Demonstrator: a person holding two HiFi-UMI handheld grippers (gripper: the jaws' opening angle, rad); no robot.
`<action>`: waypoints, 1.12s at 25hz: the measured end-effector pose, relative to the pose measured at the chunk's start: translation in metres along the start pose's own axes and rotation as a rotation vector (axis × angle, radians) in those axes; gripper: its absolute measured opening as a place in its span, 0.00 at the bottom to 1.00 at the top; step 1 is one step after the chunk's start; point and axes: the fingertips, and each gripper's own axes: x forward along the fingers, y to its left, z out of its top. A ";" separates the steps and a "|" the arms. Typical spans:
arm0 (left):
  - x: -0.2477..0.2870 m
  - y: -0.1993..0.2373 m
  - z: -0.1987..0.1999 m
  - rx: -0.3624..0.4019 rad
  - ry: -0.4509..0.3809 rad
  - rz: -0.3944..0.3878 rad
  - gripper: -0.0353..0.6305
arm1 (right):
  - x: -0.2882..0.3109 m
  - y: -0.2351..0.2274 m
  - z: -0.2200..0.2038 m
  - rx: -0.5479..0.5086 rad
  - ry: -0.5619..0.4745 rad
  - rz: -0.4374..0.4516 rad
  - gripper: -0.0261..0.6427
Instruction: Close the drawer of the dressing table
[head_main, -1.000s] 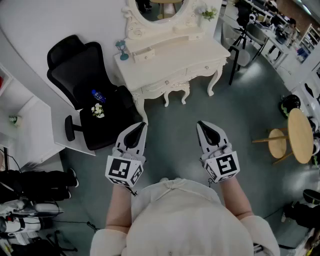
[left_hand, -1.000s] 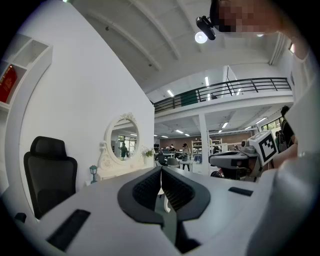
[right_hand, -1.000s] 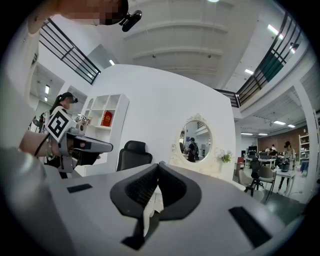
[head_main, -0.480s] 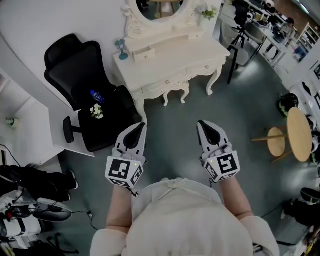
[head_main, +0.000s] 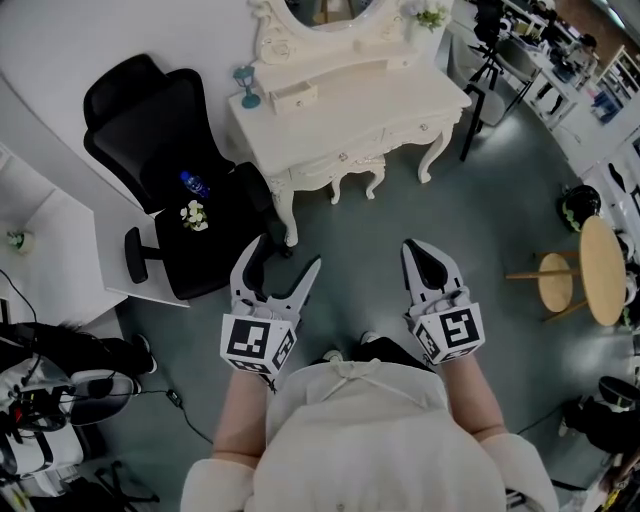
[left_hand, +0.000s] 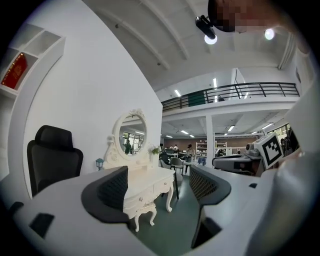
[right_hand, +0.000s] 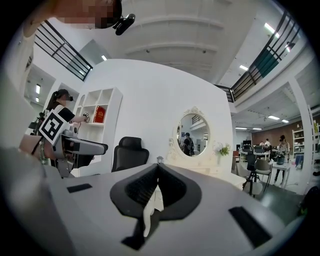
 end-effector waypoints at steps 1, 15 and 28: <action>0.003 0.001 -0.002 -0.004 0.006 0.002 0.62 | 0.003 -0.003 -0.001 0.002 0.000 0.002 0.05; 0.122 0.032 -0.011 0.030 0.063 0.181 0.62 | 0.119 -0.102 -0.021 0.033 -0.015 0.178 0.05; 0.275 0.033 -0.016 0.014 0.085 0.393 0.62 | 0.229 -0.238 -0.030 0.000 0.001 0.374 0.05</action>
